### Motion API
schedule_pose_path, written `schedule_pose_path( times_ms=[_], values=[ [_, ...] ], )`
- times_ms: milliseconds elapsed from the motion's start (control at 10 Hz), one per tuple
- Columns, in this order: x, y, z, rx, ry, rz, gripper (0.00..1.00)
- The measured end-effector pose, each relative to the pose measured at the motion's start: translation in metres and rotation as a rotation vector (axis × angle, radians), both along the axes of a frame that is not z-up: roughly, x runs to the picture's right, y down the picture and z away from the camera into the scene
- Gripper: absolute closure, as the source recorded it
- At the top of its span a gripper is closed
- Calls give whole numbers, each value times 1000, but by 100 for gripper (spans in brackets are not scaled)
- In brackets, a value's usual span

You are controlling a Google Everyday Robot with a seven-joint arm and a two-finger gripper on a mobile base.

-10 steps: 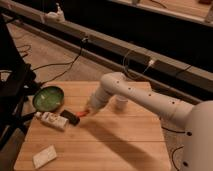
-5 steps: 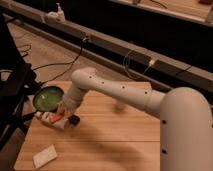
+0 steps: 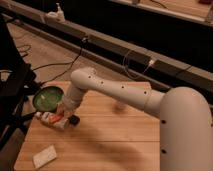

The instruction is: Place the pepper on the white sponge

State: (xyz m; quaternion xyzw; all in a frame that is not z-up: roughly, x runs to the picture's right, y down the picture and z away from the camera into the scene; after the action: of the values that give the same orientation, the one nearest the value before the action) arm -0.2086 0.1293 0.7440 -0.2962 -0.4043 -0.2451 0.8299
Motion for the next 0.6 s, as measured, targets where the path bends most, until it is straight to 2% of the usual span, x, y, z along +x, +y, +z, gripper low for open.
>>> schedule_pose_path(
  times_ms=[200,600],
  values=[
    [-15,17,-7,15,-17,-67,100],
    [-62,59,-31,-1,-96,-120,100]
  ],
)
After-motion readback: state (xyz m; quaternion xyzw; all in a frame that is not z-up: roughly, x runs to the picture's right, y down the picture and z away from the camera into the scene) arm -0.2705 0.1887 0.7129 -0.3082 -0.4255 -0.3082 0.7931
